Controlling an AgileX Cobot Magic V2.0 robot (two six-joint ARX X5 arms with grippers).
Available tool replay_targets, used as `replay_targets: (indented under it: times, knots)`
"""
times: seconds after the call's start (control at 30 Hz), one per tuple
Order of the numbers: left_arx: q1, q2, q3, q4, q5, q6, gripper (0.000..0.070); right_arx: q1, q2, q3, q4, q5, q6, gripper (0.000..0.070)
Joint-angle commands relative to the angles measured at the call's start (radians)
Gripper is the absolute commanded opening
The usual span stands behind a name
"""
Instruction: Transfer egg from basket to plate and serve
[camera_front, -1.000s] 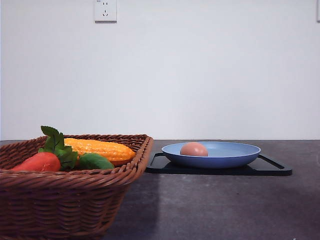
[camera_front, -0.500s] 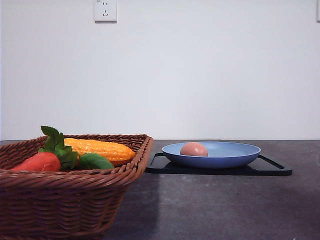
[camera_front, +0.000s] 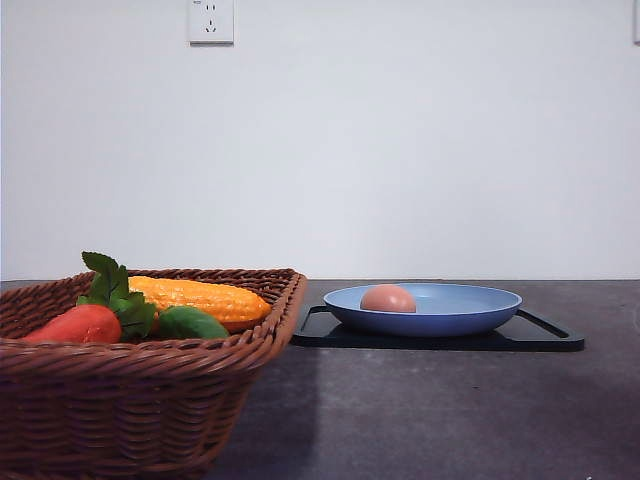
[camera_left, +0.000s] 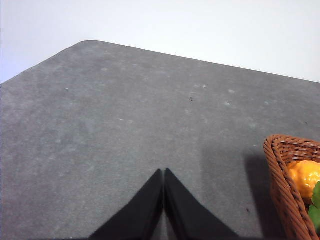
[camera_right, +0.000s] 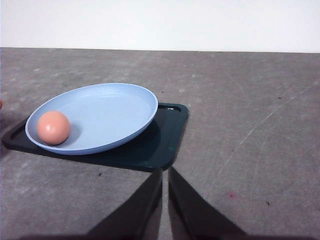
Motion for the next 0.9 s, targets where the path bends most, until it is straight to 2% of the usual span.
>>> replay_targets:
  times: [0.0, 0.87]
  knots:
    - [0.001, -0.002, -0.028, -0.004, 0.004, -0.004, 0.0000, 0.002, -0.003, -0.007, -0.002, 0.002, 0.010, 0.0000]
    - [0.001, -0.002, -0.028, -0.005, 0.004, -0.004, 0.0000, 0.002, -0.003, -0.007, -0.002, 0.002, 0.010, 0.0000]
